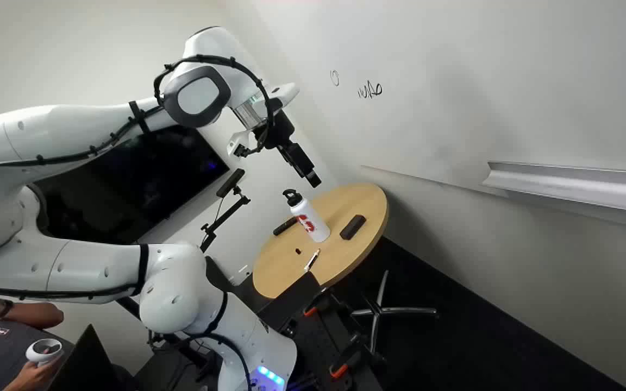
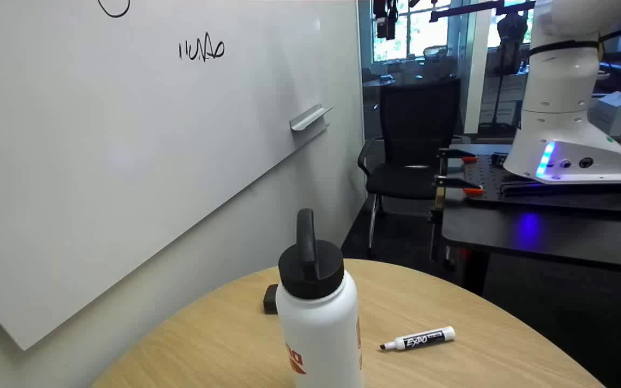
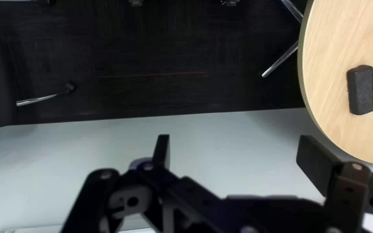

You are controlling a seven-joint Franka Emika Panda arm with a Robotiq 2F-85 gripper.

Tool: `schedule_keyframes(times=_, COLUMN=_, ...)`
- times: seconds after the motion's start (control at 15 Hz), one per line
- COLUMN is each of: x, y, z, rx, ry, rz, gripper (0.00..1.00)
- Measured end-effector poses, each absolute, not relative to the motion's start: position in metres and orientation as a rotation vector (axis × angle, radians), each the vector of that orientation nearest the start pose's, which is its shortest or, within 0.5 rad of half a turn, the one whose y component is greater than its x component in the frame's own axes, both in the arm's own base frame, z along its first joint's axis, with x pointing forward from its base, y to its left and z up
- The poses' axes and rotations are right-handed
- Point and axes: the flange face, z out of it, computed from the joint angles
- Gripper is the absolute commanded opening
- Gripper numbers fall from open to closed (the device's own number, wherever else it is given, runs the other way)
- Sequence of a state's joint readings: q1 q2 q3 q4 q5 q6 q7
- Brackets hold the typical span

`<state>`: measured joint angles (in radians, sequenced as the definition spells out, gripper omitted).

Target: Use the duster to erase the board

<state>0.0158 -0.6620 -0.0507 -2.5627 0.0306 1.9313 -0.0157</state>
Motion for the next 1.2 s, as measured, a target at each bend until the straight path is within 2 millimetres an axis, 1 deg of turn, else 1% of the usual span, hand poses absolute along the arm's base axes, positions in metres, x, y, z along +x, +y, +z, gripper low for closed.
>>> schedule_keyframes(times=0.53, x=0.352, y=-0.011, z=0.482, rx=-3.082, ry=0.029, rz=-0.048, gripper=1.00)
schedule_keyframes(times=0.67, x=0.352, y=-0.005, z=0.482, rx=-3.090, ry=0.008, rz=-0.045, gripper=1.00)
schedule_keyframes(times=0.73, x=0.353, y=0.004, z=0.481, rx=-3.100, ry=-0.025, rz=-0.041, gripper=1.00)
schedule_keyframes(times=0.8, x=0.352, y=0.017, z=0.480, rx=-3.112, ry=-0.075, rz=-0.036, gripper=1.00)
schedule_keyframes(times=0.87, x=0.351, y=0.035, z=0.478, rx=-3.126, ry=-0.143, rz=-0.028, gripper=1.00)
schedule_keyframes(times=1.0, x=0.345, y=0.079, z=0.472, rx=-3.129, ry=-0.291, rz=-0.007, gripper=1.00)
schedule_keyframes(times=1.2, x=0.324, y=0.150, z=0.458, rx=-3.101, ry=-0.491, rz=0.036, gripper=1.00)
